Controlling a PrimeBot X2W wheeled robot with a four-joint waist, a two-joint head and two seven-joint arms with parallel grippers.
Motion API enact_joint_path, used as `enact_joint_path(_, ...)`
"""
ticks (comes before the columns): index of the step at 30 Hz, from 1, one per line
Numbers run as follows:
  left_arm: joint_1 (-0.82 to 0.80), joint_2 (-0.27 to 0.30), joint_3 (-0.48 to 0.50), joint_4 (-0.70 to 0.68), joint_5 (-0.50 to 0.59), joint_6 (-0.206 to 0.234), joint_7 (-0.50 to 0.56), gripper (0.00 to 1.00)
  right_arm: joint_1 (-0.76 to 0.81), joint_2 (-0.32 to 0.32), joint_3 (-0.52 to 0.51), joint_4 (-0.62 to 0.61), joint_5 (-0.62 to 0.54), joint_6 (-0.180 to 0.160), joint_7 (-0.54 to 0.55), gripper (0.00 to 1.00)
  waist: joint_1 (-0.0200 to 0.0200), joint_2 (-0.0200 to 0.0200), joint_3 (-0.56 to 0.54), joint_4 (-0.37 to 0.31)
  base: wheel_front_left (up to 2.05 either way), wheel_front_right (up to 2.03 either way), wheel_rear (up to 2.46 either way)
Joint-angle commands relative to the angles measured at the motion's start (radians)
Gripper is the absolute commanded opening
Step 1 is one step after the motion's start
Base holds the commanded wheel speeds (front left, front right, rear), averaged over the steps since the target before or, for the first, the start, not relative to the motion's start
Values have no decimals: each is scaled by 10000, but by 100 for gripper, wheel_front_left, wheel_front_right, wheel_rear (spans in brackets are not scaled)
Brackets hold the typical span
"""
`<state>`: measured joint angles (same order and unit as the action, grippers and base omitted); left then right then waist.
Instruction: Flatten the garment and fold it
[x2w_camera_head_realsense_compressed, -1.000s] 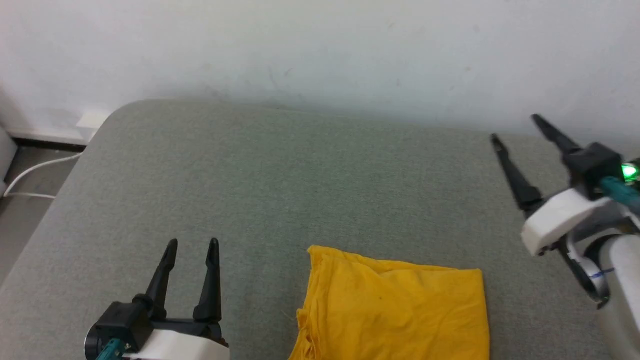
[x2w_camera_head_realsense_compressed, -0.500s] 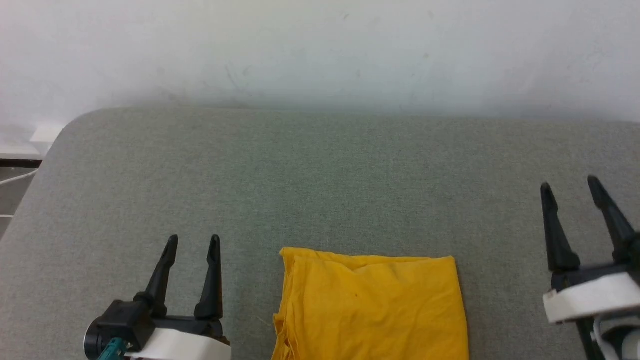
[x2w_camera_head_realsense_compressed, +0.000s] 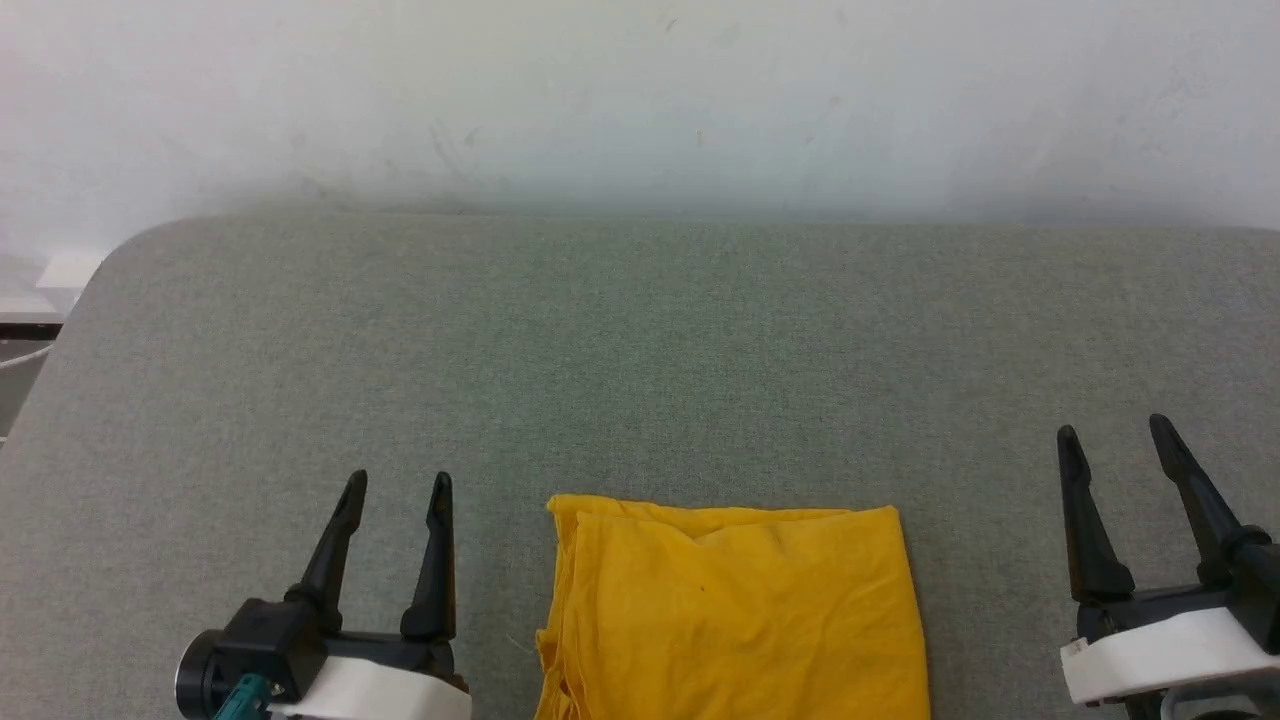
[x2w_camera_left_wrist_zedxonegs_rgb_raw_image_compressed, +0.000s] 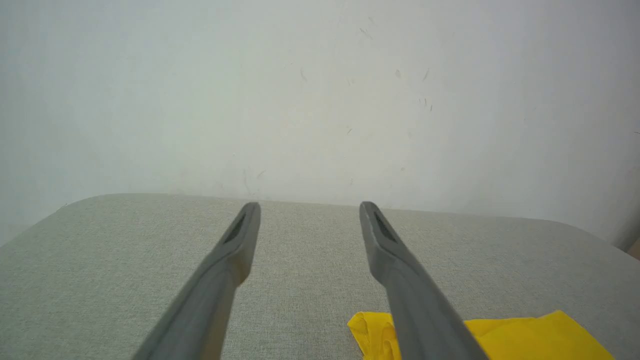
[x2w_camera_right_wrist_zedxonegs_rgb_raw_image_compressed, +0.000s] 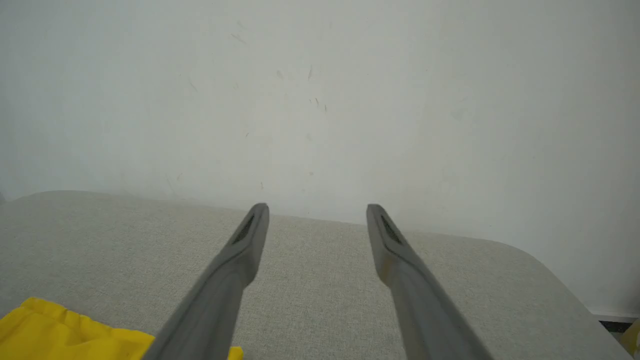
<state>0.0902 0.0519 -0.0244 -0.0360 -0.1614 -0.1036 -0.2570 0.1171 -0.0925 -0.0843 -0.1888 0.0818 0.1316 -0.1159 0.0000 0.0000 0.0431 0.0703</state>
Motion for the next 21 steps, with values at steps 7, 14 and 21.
enact_joint_path(7, -213, -16, -19, -4, -47, 23, -47, 100, -39, -511, 304, -252, 1028, -9, 1790, 100, 0, 0, 246, 108, 0, 0, 0)
enact_joint_path(14, -408, -16, -56, -117, -67, 56, -47, 100, 87, -1416, 749, -188, 4294, -9, 6249, 100, 0, 0, 741, 313, 0, 0, 0)
enact_joint_path(21, -687, -16, -192, -2, -61, 40, -47, 100, -4, -1087, 886, 278, 6128, -9, 8961, 100, 0, 0, 1106, 654, 0, 0, 0)
